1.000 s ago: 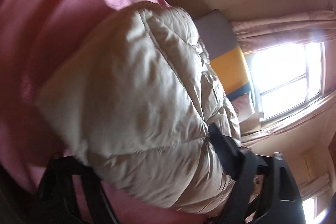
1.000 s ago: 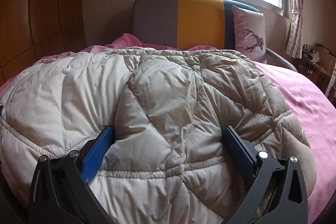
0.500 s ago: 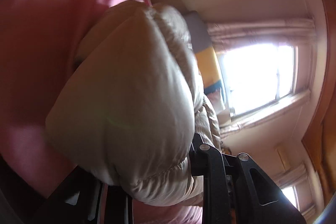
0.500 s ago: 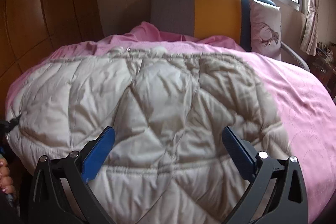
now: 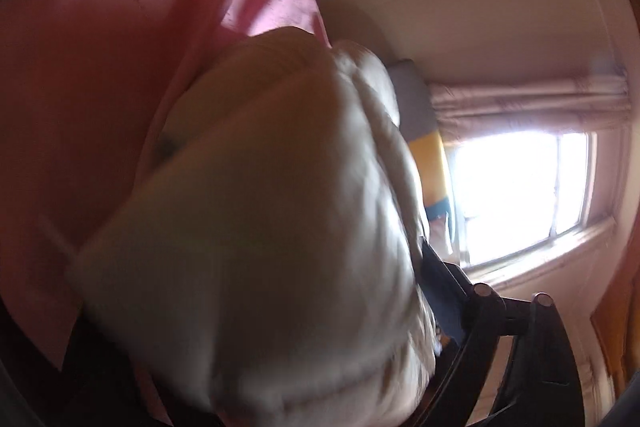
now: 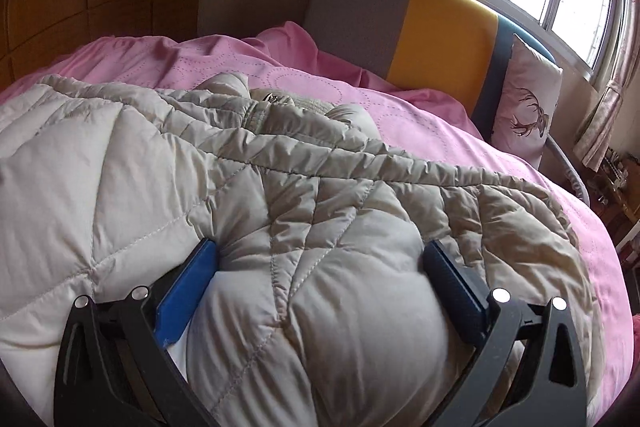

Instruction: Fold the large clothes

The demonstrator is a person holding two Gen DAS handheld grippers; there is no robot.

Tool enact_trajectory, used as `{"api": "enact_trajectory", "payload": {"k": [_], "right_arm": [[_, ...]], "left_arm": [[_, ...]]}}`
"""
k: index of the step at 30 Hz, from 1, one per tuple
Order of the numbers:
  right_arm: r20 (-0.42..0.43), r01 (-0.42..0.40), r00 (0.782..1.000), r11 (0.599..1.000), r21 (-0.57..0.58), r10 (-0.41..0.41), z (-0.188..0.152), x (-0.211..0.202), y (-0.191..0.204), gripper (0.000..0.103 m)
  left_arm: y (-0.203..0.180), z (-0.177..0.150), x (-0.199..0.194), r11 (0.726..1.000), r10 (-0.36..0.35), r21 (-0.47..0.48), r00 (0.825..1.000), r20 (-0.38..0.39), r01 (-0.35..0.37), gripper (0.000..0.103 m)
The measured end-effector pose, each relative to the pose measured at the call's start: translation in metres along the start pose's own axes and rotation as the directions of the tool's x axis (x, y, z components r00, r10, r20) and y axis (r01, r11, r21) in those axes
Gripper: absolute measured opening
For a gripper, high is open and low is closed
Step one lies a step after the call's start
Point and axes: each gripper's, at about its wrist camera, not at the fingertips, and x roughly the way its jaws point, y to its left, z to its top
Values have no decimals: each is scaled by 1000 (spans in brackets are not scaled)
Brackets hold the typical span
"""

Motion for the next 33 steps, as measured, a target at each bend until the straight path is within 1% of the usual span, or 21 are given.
{"api": "enact_trajectory", "payload": {"k": [1, 2, 3, 5, 6, 7, 8, 9, 11, 12, 14, 16, 17, 19, 22, 24, 25, 28, 30, 31, 33], "right_arm": [[-2, -9, 1000, 1000, 10, 9, 0, -1, -3, 101], [-9, -22, 1000, 999, 27, 23, 0, -3, -7, 101], [-16, -28, 999, 998, 53, 29, 0, -7, -14, 101], [11, -14, 1000, 992, 127, 13, -3, -27, -25, 101], [47, -43, 998, 986, 164, 36, -7, -41, -30, 101], [83, -76, 995, 980, 185, 61, -12, -53, -33, 101], [105, -85, 992, 979, 184, 67, -18, -63, -33, 101], [114, -65, 992, 984, 164, 47, -22, -71, -31, 101], [95, 8, 995, 995, 96, -17, -31, -73, -23, 101], [80, 19, 996, 998, 65, -24, -37, -68, -20, 101], [71, 21, 997, 999, 47, -25, -50, -57, -14, 101], [94, 61, 994, 998, 24, -63, -56, -55, -7, 101], [100, 81, 992, 997, 12, -82, -58, -56, -4, 101], [102, 93, 990, 996, 13, -94, -60, -54, -2, 101], [104, 83, 991, 996, 35, -86, -62, -54, -5, 101], [102, 82, 991, 996, 42, -86, -63, -55, -6, 101], [91, 80, 992, 996, 39, -84, -61, -55, -6, 101], [51, 67, 996, 998, 21, -68, -54, -54, -6, 101], [43, 56, 997, 998, 21, -57, -50, -52, -9, 101], [44, 57, 997, 998, 21, -57, -50, -51, -10, 101], [37, 62, 997, 998, 18, -63, -50, -51, -10, 101]], "left_arm": [[1, 3, 3, 1000, 18, 1, 1000, 2, -18, 56], [3, 5, 3, 1000, 15, 1, 1000, -6, -15, 49], [5, 5, 3, 1000, -5, 0, 1000, -12, 5, 42], [8, 6, 0, 1000, -28, 7, 999, -25, 28, 38], [11, 6, -1, 999, -38, 2, 999, -32, 38, 36], [14, 5, -3, 999, -52, -8, 998, -37, 52, 35], [13, 8, -3, 998, -63, -16, 997, -40, 63, 35], [16, 8, -7, 997, -76, -23, 996, -43, 75, 34], [18, 9, -8, 996, -93, -23, 995, -44, 92, 34], [16, 9, -9, 995, -103, -18, 994, -45, 102, 34], [12, 14, -8, 992, -123, -10, 991, -53, 123, 34], [2, 17, -9, 987, -158, 0, 986, -53, 159, 34], [-8, 17, -12, 985, -171, 21, 984, -54, 172, 34], [-27, 16, -14, 979, -191, 69, 980, -56, 194, 34], [-55, 7, -14, 964, -196, 170, 979, -64, 204, 34], [-73, 4, -14, 953, -185, 234, 981, -66, 195, 34], [-81, 5, -7, 947, -177, 259, 982, -67, 188, 34], [-99, -1, -9, 933, -162, 313, 985, -67, 175, 34], [-106, -4, -16, 928, -160, 330, 985, -72, 175, 34], [-112, 0, -16, 921, -158, 347, 984, -77, 175, 34], [-119, -3, -12, 909, -152, 381, 985, -80, 171, 34]]}}
